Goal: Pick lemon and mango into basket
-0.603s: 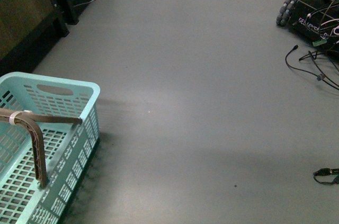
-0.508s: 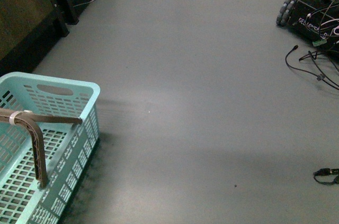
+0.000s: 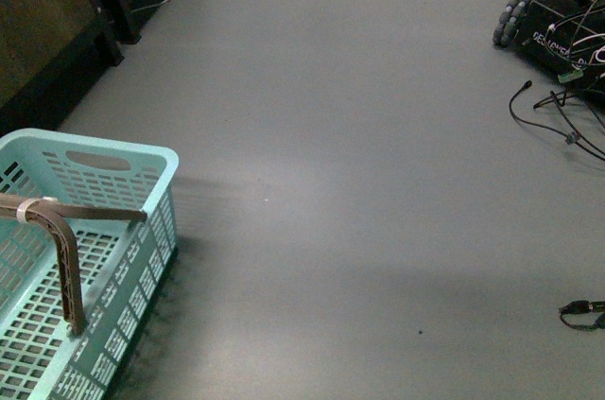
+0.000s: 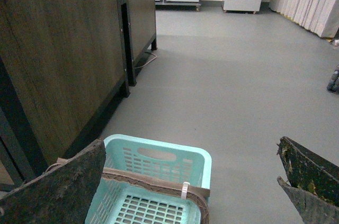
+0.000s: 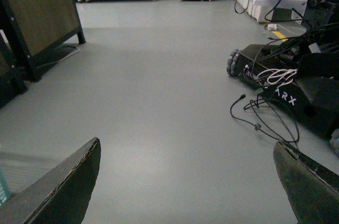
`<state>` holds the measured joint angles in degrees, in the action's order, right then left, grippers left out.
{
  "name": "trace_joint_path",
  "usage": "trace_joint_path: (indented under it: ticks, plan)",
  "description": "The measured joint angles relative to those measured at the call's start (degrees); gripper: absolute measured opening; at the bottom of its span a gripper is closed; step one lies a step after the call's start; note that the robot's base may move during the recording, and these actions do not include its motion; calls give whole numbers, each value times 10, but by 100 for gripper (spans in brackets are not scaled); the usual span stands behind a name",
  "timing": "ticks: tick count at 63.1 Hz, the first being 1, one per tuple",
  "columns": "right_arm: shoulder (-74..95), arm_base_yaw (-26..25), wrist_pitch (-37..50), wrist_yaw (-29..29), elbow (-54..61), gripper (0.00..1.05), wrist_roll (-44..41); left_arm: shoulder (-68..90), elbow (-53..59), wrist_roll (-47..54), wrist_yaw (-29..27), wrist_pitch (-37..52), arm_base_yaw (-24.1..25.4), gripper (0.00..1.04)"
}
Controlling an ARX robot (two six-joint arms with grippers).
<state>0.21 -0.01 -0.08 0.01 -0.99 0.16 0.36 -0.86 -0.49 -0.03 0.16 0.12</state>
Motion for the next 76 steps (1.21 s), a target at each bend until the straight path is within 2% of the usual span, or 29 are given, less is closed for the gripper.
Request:
trace_joint_path:
  ticks: [16, 18, 20, 25, 28, 34, 39, 43, 51, 61, 68, 76]
  plan:
    - [0, 0, 0, 0, 0, 96, 0, 0, 0, 0, 0, 0, 0, 98]
    - [0, 0, 0, 0, 0, 96, 0, 9, -6, -16, 5, -21, 1, 98]
    - [0, 0, 0, 0, 0, 96, 0, 42, -35, -76, 17, -97, 2, 98]
    - [0, 0, 0, 0, 0, 96, 0, 111, -69, -198, 27, -201, 5, 98]
    - [0, 0, 0, 0, 0, 96, 0, 125, -70, -276, 36, -214, 10, 98]
    - [0, 0, 0, 0, 0, 96, 0, 137, -76, -346, 60, -209, 27, 98]
    - [0, 0, 0, 0, 0, 96, 0, 174, -83, -382, 100, -169, 63, 98]
    - [0, 0, 0, 0, 0, 96, 0, 261, -90, -431, 148, -94, 116, 98]
    - [0, 0, 0, 0, 0, 96, 0, 428, -113, -525, 152, 4, 165, 98]
    - [0, 0, 0, 0, 0, 96, 0, 615, -159, -569, 121, 83, 172, 98]
    - [0, 0, 0, 0, 0, 96, 0, 744, -198, -567, 92, 134, 151, 98]
    - [0, 0, 0, 0, 0, 96, 0, 856, -238, -564, 86, 177, 136, 98]
